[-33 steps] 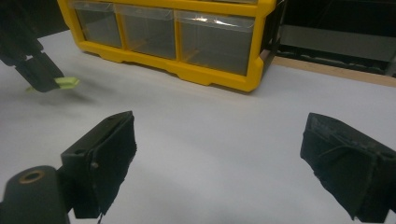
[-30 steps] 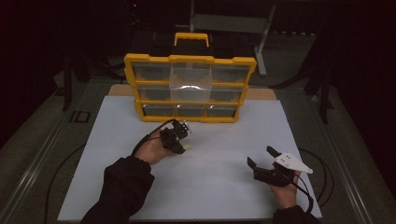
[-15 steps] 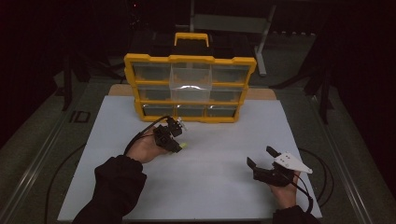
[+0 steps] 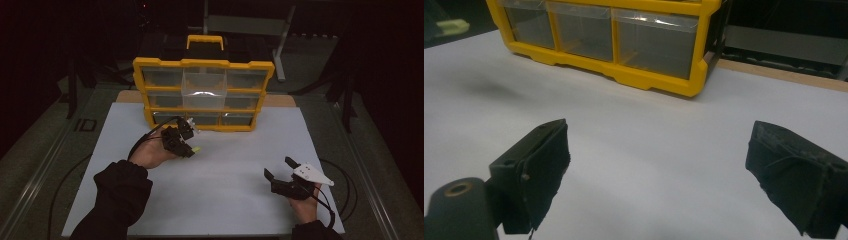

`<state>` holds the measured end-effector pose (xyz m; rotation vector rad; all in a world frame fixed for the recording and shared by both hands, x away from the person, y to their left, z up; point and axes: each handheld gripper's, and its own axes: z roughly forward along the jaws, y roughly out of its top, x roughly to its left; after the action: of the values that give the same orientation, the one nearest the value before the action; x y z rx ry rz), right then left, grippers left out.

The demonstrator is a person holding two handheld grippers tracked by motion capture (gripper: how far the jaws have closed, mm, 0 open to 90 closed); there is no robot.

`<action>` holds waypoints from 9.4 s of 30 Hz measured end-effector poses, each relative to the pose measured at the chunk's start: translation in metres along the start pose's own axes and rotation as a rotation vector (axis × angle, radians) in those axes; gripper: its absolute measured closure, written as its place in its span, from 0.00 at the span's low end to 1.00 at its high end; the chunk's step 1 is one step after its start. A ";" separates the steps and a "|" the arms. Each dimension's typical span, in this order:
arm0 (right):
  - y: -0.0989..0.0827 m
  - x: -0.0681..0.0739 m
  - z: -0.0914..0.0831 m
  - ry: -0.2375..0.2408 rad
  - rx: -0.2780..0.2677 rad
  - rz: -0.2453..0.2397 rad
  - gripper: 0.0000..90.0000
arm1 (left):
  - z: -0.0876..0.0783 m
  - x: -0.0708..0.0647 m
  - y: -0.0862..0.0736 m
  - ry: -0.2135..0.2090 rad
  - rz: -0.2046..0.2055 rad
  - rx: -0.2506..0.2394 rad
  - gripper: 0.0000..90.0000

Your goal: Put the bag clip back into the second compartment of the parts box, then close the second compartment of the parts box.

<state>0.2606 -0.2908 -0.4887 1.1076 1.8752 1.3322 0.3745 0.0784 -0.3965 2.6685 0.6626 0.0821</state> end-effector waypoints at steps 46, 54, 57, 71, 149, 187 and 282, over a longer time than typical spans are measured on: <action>-0.001 0.001 0.001 0.000 0.002 -0.004 0.11 | -0.075 0.002 0.044 0.002 0.160 -0.015 0.88; -0.001 0.001 0.001 0.001 0.001 -0.001 0.11 | -0.085 0.005 0.049 0.003 0.181 -0.016 0.88; -0.001 0.002 0.001 0.002 0.000 -0.002 0.11 | -0.091 0.007 0.052 0.003 0.180 -0.025 0.88; -0.001 0.002 0.001 0.004 -0.001 0.001 0.11 | -0.117 0.015 0.063 -0.006 0.196 -0.042 0.88; -0.001 0.004 0.002 0.005 0.009 -0.003 0.11 | -0.151 0.059 0.111 0.134 -0.163 -0.152 0.02; -0.001 0.003 0.004 0.001 0.012 -0.008 0.11 | -0.155 0.022 0.084 0.145 0.030 -0.116 0.02; -0.001 0.004 0.004 0.000 0.019 -0.019 0.11 | -0.094 0.012 0.070 0.131 0.025 -0.204 1.00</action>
<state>0.2612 -0.2854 -0.4912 1.0968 1.8979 1.3062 0.4022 0.0604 -0.2828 2.4901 0.6246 0.3173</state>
